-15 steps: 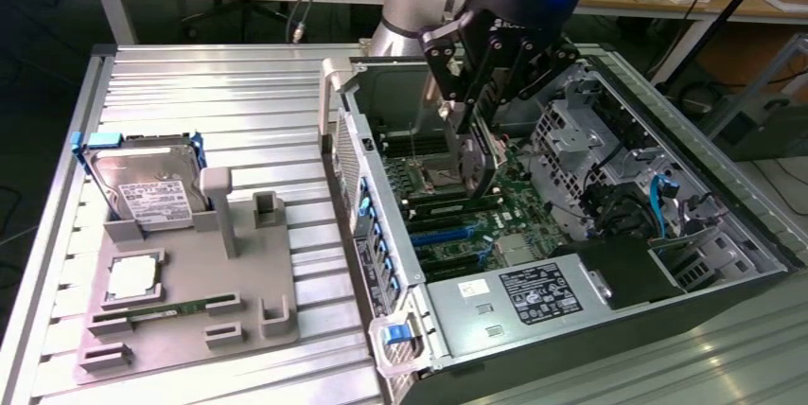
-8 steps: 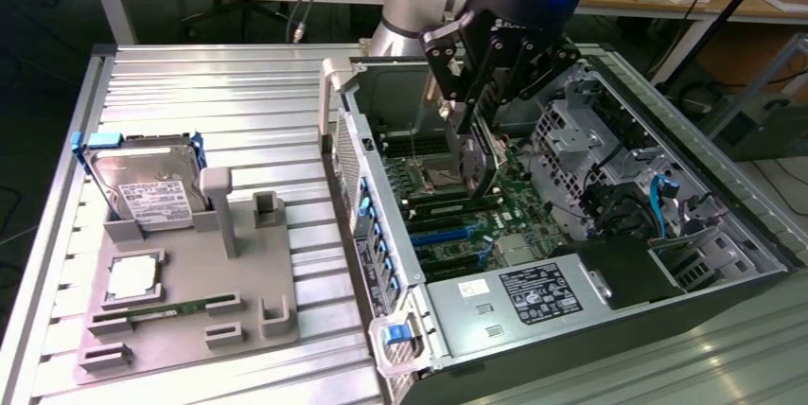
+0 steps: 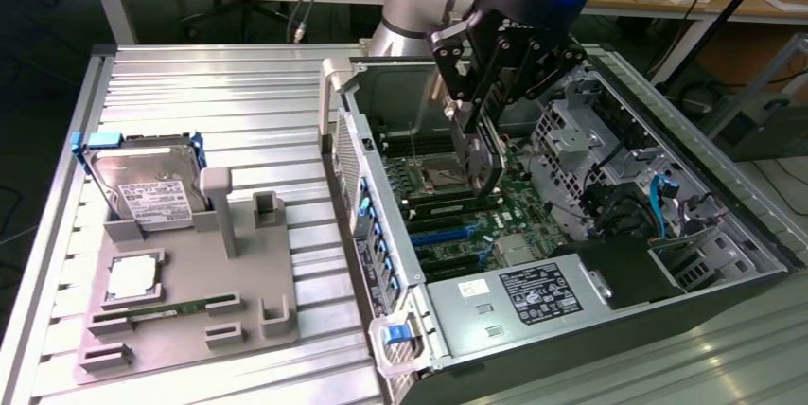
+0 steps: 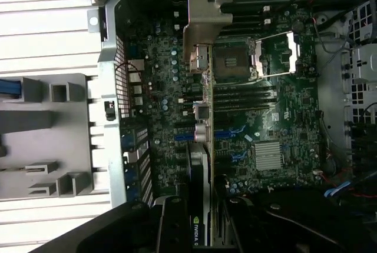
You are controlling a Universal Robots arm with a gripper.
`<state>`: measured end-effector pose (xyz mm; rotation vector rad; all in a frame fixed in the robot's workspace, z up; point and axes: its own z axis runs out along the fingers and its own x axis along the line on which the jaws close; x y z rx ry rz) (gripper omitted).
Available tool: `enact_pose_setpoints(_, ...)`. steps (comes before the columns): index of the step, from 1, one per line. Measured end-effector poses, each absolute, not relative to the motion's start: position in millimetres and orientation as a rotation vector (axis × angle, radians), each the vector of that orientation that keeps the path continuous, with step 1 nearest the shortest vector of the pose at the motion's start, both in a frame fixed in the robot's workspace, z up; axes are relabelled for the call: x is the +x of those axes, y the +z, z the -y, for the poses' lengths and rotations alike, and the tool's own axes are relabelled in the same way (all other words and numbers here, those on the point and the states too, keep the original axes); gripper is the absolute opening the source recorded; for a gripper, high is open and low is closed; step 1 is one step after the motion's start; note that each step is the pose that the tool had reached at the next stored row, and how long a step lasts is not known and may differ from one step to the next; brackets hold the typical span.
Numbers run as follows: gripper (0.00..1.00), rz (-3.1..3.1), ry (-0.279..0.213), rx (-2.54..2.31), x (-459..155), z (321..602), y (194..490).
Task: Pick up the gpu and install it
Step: 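Pick up the gpu and move the gpu toward the slot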
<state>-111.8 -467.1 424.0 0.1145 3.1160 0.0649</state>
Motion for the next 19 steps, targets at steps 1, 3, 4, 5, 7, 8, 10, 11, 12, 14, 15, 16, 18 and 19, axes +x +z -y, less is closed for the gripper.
enact_pose_setpoints(1, 0.27, -3.116, 0.065, 0.114, -110.9, 467.1, 424.1)
enact_pose_setpoints(3, 0.27, -3.116, 0.065, 0.114, -109.2, 467.1, 424.0)
enact_pose_setpoints(4, 0.27, -3.116, 0.065, 0.115, -108.3, 467.1, 424.1)
enact_pose_setpoints(5, 0.27, -3.116, 0.065, 0.114, -107.5, 467.1, 424.1)
enact_pose_setpoints(7, 0.27, -3.116, 0.065, 0.115, -105.8, 467.1, 424.0)
enact_pose_setpoints(8, 0.27, -3.116, 0.065, 0.115, -104.6, 467.0, 424.0)
enact_pose_setpoints(10, 0.27, -3.116, 0.065, 0.114, -102.6, 467.1, 424.0)
enact_pose_setpoints(11, 0.27, -3.116, 0.065, 0.115, -101.5, 467.1, 424.0)
enact_pose_setpoints(12, 0.27, -3.116, 0.065, 0.114, -100.5, 467.1, 424.0)
enact_pose_setpoints(14, 0.27, -3.116, 0.065, 0.114, -98.5, 467.1, 424.1)
enact_pose_setpoints(15, 0.27, -3.116, 0.065, 0.114, -97.6, 467.1, 424.1)
enact_pose_setpoints(16, 0.27, -3.116, 0.065, 0.114, -96.6, 467.1, 424.0)
enact_pose_setpoints(18, 0.27, -3.116, 0.065, 0.114, -93.0, 467.1, 424.0)
enact_pose_setpoints(19, 0.27, -3.116, 0.065, 0.115, -91.9, 467.1, 424.0)
